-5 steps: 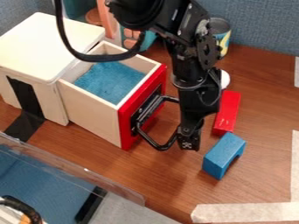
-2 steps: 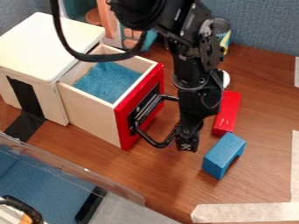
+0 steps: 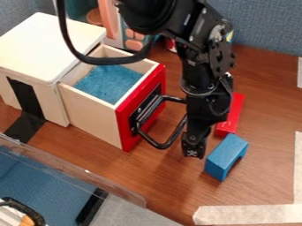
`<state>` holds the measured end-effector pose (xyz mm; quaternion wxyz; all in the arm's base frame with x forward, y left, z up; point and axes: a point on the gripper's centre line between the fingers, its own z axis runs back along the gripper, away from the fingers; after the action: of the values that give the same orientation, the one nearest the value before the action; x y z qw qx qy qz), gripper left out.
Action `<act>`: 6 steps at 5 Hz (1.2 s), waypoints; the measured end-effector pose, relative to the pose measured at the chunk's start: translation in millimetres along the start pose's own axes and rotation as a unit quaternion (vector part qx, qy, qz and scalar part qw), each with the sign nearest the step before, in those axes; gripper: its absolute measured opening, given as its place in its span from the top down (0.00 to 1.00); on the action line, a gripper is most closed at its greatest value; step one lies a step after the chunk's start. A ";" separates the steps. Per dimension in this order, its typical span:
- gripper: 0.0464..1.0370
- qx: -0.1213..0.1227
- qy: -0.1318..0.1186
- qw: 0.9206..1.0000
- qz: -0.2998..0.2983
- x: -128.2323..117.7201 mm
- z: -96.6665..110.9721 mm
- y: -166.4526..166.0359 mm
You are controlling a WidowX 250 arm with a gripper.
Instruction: Close the drawer.
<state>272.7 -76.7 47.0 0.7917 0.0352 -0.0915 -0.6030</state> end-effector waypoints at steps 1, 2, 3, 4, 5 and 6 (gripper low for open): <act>0.04 -0.010 0.013 1.000 0.007 -3.3 -11.3 -1.9; 0.04 -0.020 0.029 0.999 0.016 -8.8 -19.6 -2.3; 0.04 -0.016 0.034 0.999 0.032 -17.9 -20.4 1.6; 0.04 -0.022 0.038 0.998 0.049 -27.0 -21.9 -0.1; 0.04 -0.022 0.038 0.998 0.052 -31.8 -21.4 2.5; 0.04 -0.011 0.036 0.997 0.074 -43.9 -14.3 10.9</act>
<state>274.5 -32.4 30.2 0.8373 0.0417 -0.0584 -0.5419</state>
